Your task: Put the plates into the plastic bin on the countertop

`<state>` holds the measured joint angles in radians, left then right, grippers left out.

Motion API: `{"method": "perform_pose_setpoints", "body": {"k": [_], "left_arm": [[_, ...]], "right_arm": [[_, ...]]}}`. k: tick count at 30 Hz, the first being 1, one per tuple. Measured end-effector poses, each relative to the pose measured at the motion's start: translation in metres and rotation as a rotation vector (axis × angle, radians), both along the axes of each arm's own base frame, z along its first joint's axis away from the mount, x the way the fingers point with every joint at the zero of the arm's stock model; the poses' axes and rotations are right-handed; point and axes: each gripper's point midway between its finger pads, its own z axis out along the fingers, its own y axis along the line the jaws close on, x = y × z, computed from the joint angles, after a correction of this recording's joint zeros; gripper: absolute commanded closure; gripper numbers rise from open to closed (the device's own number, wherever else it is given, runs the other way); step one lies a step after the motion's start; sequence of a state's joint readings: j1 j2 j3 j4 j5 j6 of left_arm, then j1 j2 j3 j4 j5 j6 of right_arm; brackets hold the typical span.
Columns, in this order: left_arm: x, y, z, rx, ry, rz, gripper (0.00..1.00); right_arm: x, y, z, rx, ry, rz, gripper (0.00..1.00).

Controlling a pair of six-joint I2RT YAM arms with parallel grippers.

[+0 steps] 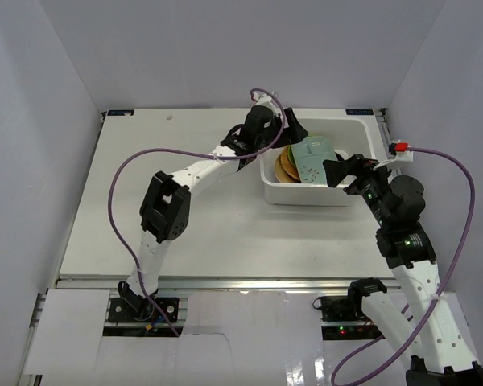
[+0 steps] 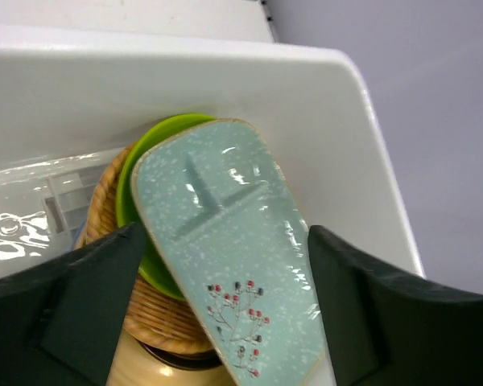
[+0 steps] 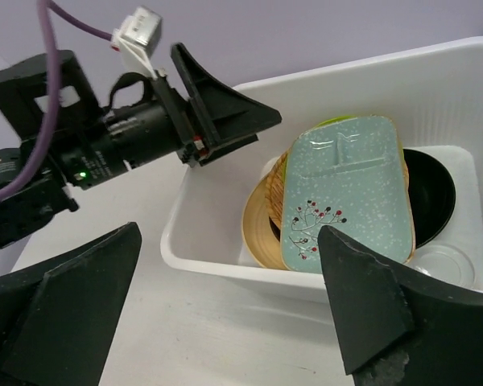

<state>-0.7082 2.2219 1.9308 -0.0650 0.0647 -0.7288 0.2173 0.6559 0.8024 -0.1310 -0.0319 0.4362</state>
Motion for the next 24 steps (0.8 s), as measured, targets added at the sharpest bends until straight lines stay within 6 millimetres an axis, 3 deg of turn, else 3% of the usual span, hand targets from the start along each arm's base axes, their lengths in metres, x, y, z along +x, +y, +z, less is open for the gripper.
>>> {"method": "perform_pose_setpoints", "body": {"k": [3, 7, 10, 12, 14, 16, 18, 24], "left_arm": [[-0.009, 0.009, 0.045, -0.023, -0.096, -0.016, 0.02], [-0.033, 0.034, 0.154, -0.097, -0.326, -0.019, 0.02], [-0.072, 0.076, 0.247, -0.163, -0.519, 0.010, 0.02], [-0.101, 0.110, 0.297, -0.198, -0.631, 0.049, 0.02], [-0.133, 0.147, 0.330, -0.225, -0.726, 0.100, 0.02], [-0.159, 0.182, 0.336, -0.226, -0.765, 0.158, 0.02], [-0.179, 0.211, 0.326, -0.214, -0.768, 0.205, 0.02], [-0.209, 0.270, 0.246, -0.088, -0.643, 0.319, 0.02]], "right_arm": [[0.001, -0.002, 0.001, 0.000, -0.004, -0.014, 0.10], [0.002, -0.006, 0.004, 0.002, -0.009, -0.035, 0.10], [0.001, -0.008, 0.010, 0.006, -0.026, -0.047, 0.10], [0.000, -0.009, 0.016, 0.009, -0.042, -0.053, 0.10], [-0.002, -0.011, 0.022, 0.015, -0.065, -0.060, 0.10], [-0.004, -0.012, 0.029, 0.024, -0.092, -0.065, 0.10], [-0.005, -0.013, 0.038, 0.039, -0.125, -0.070, 0.10], [-0.008, -0.012, 0.063, 0.095, -0.211, -0.063, 0.10]]}}
